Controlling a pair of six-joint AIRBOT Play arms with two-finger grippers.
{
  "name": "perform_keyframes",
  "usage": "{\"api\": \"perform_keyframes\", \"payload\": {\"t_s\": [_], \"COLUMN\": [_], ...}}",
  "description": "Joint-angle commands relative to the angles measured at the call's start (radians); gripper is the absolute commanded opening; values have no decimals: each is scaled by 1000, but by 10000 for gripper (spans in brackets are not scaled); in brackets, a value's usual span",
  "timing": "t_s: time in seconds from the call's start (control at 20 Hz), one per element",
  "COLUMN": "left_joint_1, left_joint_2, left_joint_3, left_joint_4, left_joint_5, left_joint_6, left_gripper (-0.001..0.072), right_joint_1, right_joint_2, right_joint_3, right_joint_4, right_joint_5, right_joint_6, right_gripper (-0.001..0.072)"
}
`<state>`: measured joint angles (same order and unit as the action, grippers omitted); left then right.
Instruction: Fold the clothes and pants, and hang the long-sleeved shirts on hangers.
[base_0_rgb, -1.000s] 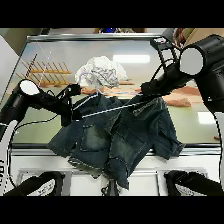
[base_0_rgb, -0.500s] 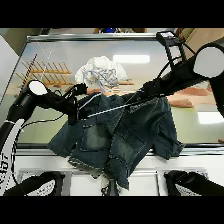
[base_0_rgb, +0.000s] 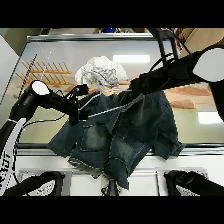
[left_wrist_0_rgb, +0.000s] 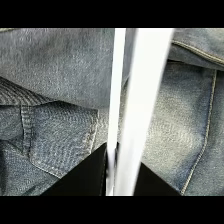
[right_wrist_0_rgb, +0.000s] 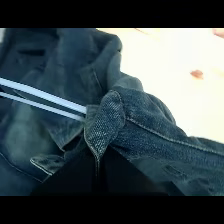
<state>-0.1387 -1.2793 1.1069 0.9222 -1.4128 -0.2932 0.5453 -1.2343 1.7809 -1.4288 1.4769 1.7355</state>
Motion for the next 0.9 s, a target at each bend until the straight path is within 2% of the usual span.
{"api": "perform_keyframes", "payload": {"t_s": [0.0, 0.4, 0.85], "left_joint_1": [-1, -1, -1], "left_joint_2": [-1, -1, -1], "left_joint_3": [0, 0, 0], "left_joint_4": [1, 0, 0], "left_joint_5": [0, -2, -2], "left_joint_6": [9, 8, 8], "left_gripper": [19, 19, 20], "right_joint_1": [79, 232, 254], "right_joint_2": [-21, -102, -125], "right_joint_3": [1, 1, 1], "right_joint_4": [13, 13, 13], "right_joint_5": [-92, -225, -227], "right_joint_6": [-27, -35, -35], "right_gripper": [33, 33, 41]}}
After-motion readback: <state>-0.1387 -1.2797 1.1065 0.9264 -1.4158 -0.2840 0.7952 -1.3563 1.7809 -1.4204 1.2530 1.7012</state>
